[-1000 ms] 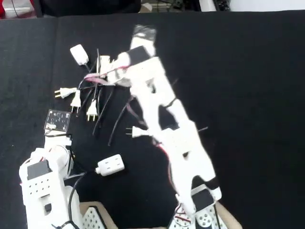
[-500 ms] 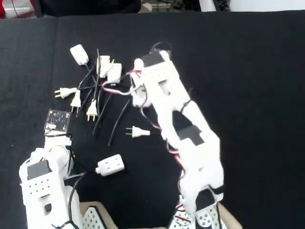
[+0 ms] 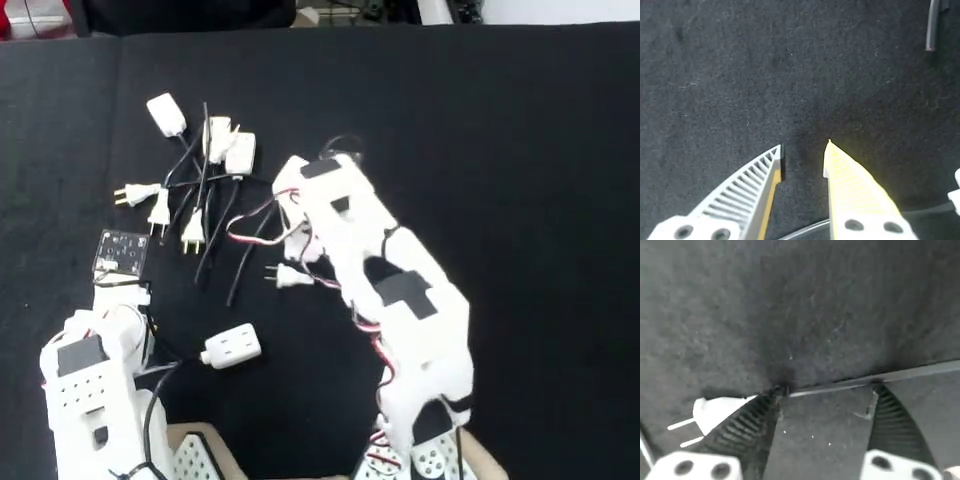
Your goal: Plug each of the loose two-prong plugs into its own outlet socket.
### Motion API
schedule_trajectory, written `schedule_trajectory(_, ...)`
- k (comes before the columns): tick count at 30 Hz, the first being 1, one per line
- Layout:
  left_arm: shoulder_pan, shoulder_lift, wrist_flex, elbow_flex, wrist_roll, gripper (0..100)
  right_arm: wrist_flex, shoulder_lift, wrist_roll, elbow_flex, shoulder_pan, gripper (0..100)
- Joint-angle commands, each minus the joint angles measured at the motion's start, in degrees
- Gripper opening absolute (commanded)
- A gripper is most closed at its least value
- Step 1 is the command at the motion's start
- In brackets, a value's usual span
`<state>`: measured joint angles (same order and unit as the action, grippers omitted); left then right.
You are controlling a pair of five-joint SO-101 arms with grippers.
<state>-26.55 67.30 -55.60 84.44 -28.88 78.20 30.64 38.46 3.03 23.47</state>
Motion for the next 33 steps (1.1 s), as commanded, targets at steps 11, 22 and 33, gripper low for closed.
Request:
schedule_trajectory(11,0.66,0.53,0.97,-0.22,-0.62,14,-1.85,-0.31,-8.97,-1.71,-12.84,1.1)
schedule_trajectory(22,0.66,0.53,0.97,-0.22,-0.62,14,1.85,-1.36,-23.47,-15.16,-15.03,3.3)
schedule_trajectory(33,0.66,0.53,1.41,0.13,-0.70,14,17.67,-4.18,-25.23,-16.57,-10.37,24.9)
